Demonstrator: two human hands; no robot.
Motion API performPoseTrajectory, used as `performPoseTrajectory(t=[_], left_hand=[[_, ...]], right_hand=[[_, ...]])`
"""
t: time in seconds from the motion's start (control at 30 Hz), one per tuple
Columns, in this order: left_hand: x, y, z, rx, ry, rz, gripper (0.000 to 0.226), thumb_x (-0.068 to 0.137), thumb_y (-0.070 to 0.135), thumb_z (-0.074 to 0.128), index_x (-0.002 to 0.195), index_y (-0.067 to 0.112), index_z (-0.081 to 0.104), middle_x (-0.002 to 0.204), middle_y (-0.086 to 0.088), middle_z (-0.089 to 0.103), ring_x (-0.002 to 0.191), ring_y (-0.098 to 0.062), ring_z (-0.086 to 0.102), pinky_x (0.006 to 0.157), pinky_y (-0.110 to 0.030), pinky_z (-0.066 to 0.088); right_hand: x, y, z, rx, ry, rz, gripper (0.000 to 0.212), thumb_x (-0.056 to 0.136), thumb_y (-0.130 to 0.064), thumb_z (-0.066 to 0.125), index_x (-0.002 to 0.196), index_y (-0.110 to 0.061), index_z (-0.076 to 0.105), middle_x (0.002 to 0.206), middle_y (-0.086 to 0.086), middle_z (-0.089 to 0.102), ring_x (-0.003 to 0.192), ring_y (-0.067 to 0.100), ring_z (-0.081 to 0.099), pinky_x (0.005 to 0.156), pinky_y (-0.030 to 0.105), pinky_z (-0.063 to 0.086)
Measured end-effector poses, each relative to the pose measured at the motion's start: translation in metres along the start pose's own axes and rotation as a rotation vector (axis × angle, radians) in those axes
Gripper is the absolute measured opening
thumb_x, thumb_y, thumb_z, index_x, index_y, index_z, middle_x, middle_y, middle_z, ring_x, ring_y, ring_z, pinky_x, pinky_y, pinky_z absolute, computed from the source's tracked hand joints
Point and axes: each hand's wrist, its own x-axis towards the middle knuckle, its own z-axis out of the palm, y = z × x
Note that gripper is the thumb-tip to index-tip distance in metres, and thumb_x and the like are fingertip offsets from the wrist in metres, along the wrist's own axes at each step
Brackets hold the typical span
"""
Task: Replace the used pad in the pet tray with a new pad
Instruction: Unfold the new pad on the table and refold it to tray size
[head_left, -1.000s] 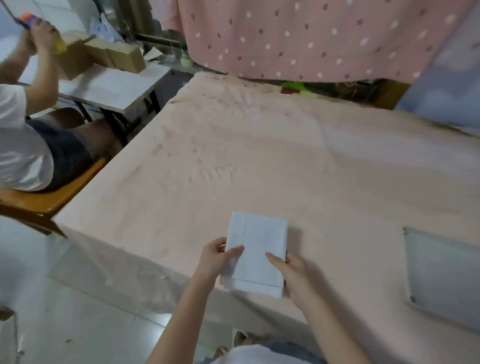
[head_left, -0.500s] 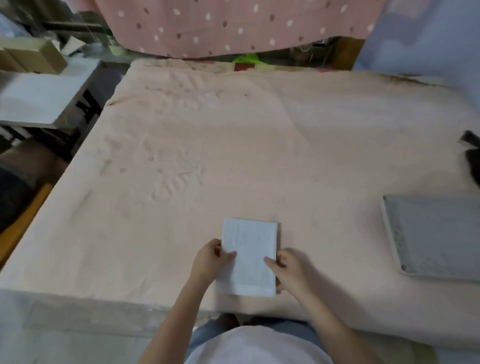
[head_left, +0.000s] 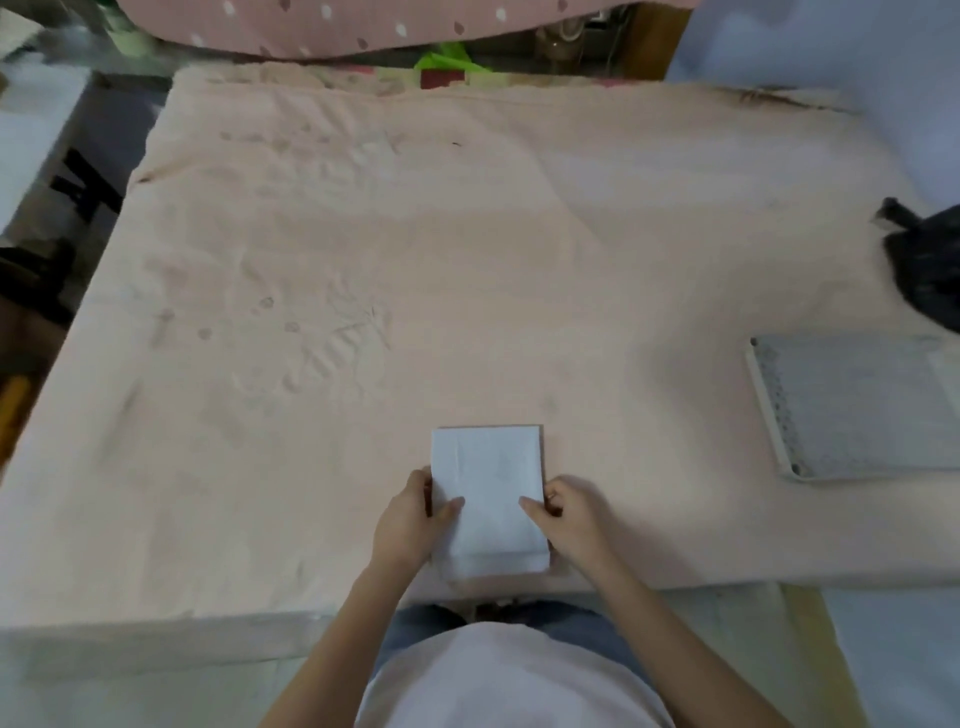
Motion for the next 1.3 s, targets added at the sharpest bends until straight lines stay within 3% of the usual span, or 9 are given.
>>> performPoseTrajectory(t=[0.13, 0.23, 0.33, 0.43, 0.6, 0.8, 1.0, 1.17, 1.3], left_hand=[[-0.003, -0.001, 0.004, 0.079, 0.025, 0.008, 0.038, 0.087, 0.044, 0.060, 0.109, 0.016, 0.045, 0.105, 0.001, 0.060, 0.085, -0.018, 0.057, 0.064, -0.030, 0.043], [-0.005, 0.002, -0.002, 0.324, 0.143, 0.049, 0.050, 0.082, 0.047, 0.066, 0.106, 0.007, 0.048, 0.105, -0.006, 0.055, 0.091, -0.027, 0.058, 0.062, -0.032, 0.042], [-0.008, 0.003, -0.003, 0.578, 0.363, 0.496, 0.054, 0.074, 0.041, 0.075, 0.103, -0.002, 0.062, 0.097, -0.016, 0.062, 0.086, -0.034, 0.063, 0.068, -0.036, 0.047], [-0.009, 0.001, 0.006, 0.717, 0.275, 0.859, 0.065, 0.089, 0.050, 0.049, 0.132, 0.000, 0.052, 0.138, -0.016, 0.051, 0.128, -0.031, 0.048, 0.103, -0.038, 0.035], [-0.005, -0.005, 0.008, 0.920, 0.013, 0.788, 0.072, 0.095, 0.055, 0.025, 0.143, 0.002, 0.035, 0.151, -0.015, 0.030, 0.141, -0.029, 0.027, 0.113, -0.045, 0.016], [-0.005, -0.004, 0.008, 0.856, -0.039, 0.759, 0.072, 0.095, 0.053, 0.027, 0.142, 0.000, 0.035, 0.150, -0.017, 0.032, 0.140, -0.031, 0.028, 0.113, -0.047, 0.029], [-0.001, -0.006, -0.003, 0.795, -0.167, 0.781, 0.086, 0.091, 0.057, 0.042, 0.150, 0.007, 0.005, 0.158, -0.013, -0.001, 0.145, -0.025, -0.009, 0.119, -0.033, -0.009], [-0.003, -0.006, -0.012, 0.764, -0.211, 0.815, 0.096, 0.083, 0.056, 0.059, 0.150, 0.007, 0.011, 0.158, -0.014, -0.001, 0.143, -0.022, -0.013, 0.117, -0.031, -0.012], [-0.009, -0.009, -0.015, 0.759, -0.180, 0.862, 0.085, 0.080, 0.042, 0.067, 0.146, 0.004, 0.030, 0.155, -0.018, 0.017, 0.146, -0.030, 0.011, 0.120, -0.036, 0.001]], right_hand=[[-0.003, -0.002, -0.001, -0.200, 0.031, -0.061, 0.039, 0.086, -0.026, 0.067, 0.062, -0.018, 0.037, 0.055, -0.005, 0.041, 0.049, 0.008, 0.036, 0.047, 0.018, 0.029], [-0.012, -0.012, -0.004, -0.578, 0.184, -0.170, 0.029, 0.082, -0.035, 0.070, 0.078, -0.012, 0.053, 0.070, 0.000, 0.057, 0.060, 0.014, 0.052, 0.053, 0.023, 0.036], [-0.020, -0.013, -0.003, -0.889, 0.465, -0.545, 0.043, 0.076, -0.034, 0.075, 0.102, -0.001, 0.068, 0.103, 0.013, 0.069, 0.093, 0.029, 0.068, 0.072, 0.030, 0.053], [-0.020, -0.007, -0.004, -1.127, 0.230, -0.829, 0.064, 0.093, -0.050, 0.041, 0.136, -0.003, 0.048, 0.144, 0.012, 0.045, 0.135, 0.025, 0.041, 0.107, 0.041, 0.039], [-0.006, -0.001, -0.004, -1.301, -0.092, -0.724, 0.081, 0.093, -0.064, 0.019, 0.149, -0.006, 0.018, 0.157, 0.010, 0.013, 0.146, 0.022, 0.010, 0.115, 0.043, 0.023], [0.001, 0.002, -0.008, -1.338, -0.170, -0.737, 0.094, 0.087, -0.073, 0.020, 0.150, -0.003, 0.010, 0.158, 0.013, 0.006, 0.147, 0.024, 0.005, 0.119, 0.042, 0.014], [0.002, 0.003, -0.012, -1.369, -0.156, -0.798, 0.096, 0.086, -0.074, 0.025, 0.150, -0.005, 0.009, 0.159, 0.013, 0.004, 0.147, 0.024, 0.004, 0.120, 0.038, 0.007], [-0.003, 0.001, -0.014, -1.261, -0.139, -0.850, 0.084, 0.087, -0.067, 0.038, 0.145, -0.005, 0.031, 0.156, 0.016, 0.020, 0.145, 0.026, 0.016, 0.118, 0.042, 0.016], [-0.008, 0.006, -0.016, -1.190, -0.012, -1.032, 0.061, 0.088, -0.057, 0.050, 0.123, -0.008, 0.060, 0.139, 0.014, 0.051, 0.131, 0.025, 0.045, 0.111, 0.042, 0.032]])
